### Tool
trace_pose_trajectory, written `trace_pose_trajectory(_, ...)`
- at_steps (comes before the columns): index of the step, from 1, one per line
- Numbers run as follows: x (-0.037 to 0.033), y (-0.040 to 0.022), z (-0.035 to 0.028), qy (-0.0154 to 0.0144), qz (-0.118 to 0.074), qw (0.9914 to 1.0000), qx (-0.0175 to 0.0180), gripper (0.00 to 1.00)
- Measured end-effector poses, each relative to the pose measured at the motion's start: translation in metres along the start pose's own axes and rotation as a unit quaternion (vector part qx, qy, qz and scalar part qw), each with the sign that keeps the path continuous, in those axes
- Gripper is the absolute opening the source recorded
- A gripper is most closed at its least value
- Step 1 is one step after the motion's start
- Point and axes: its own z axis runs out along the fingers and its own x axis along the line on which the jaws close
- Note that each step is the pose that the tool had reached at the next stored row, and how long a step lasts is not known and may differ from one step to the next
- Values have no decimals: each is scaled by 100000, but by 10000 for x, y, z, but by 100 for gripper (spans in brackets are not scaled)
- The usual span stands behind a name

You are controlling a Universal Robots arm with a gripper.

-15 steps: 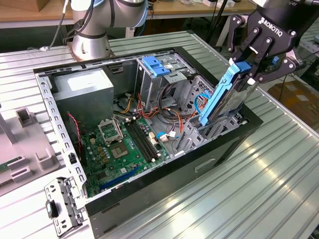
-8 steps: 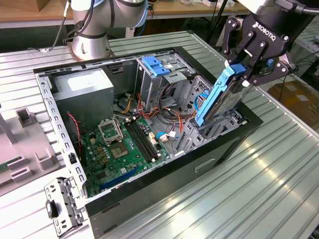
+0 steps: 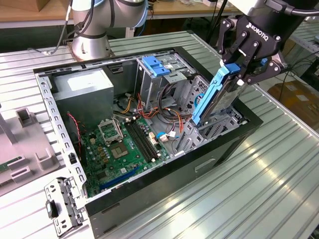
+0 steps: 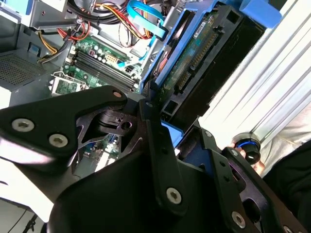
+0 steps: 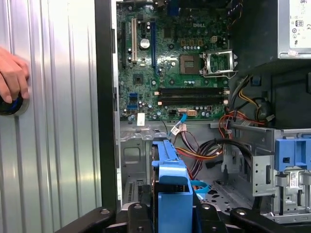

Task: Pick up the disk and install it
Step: 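Insert the disk into the insertion slot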

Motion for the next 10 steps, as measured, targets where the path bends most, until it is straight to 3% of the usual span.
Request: trace_pose_trajectory(10, -8, 4, 120, 7, 1, 100000, -1, 37)
